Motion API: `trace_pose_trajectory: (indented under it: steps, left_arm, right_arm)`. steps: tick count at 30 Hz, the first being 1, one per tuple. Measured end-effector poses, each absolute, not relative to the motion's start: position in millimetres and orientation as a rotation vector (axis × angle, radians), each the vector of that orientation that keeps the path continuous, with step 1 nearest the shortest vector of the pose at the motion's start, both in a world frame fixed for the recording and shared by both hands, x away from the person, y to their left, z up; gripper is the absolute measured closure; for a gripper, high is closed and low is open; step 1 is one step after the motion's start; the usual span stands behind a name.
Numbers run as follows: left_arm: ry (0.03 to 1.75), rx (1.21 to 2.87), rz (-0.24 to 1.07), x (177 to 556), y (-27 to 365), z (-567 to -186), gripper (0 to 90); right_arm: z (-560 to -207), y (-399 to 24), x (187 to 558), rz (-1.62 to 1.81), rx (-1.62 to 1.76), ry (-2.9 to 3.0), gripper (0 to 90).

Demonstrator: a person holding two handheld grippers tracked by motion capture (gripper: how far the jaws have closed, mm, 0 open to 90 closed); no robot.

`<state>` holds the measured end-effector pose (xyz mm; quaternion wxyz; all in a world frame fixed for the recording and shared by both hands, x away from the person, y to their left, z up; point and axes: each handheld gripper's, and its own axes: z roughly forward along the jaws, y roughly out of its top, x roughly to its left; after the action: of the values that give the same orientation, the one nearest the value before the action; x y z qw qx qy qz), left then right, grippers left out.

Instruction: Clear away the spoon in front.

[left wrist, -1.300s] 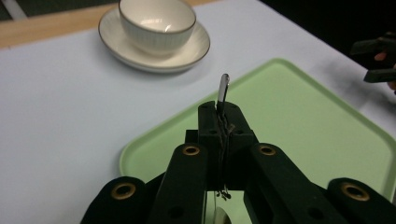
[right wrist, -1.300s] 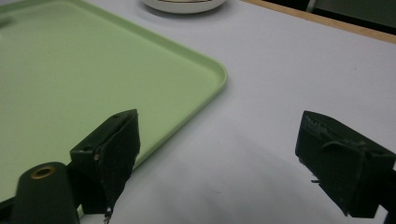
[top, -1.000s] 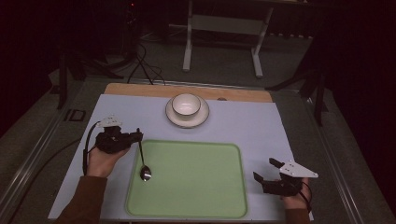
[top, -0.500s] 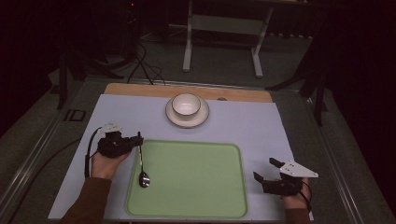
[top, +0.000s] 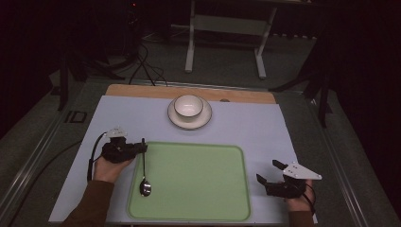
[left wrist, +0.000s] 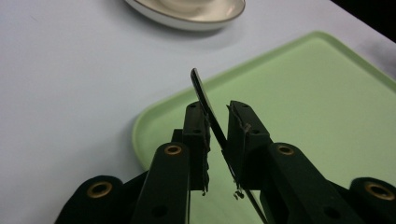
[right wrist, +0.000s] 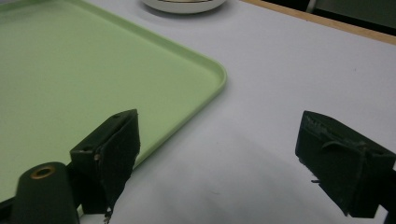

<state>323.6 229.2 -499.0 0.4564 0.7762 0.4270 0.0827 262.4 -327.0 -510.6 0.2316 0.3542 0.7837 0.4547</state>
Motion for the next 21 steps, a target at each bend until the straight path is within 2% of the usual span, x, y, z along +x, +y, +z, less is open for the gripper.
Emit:
trace_pose_trajectory:
  steps: [15,18,21]
  left_arm:
    - [1.076,1.959,0.176,332,225,-522,70.8]
    - [1.106,1.984,0.204,335,222,-526,57.2]
    - [1.125,1.986,0.285,336,218,-526,42.6]
  right_arm:
    - [-511,-326,263,1.246,0.972,2.158,13.6]
    - [-511,-326,262,1.243,0.973,2.159,13.6]
    - [-511,-326,262,1.243,0.971,2.16,13.6]
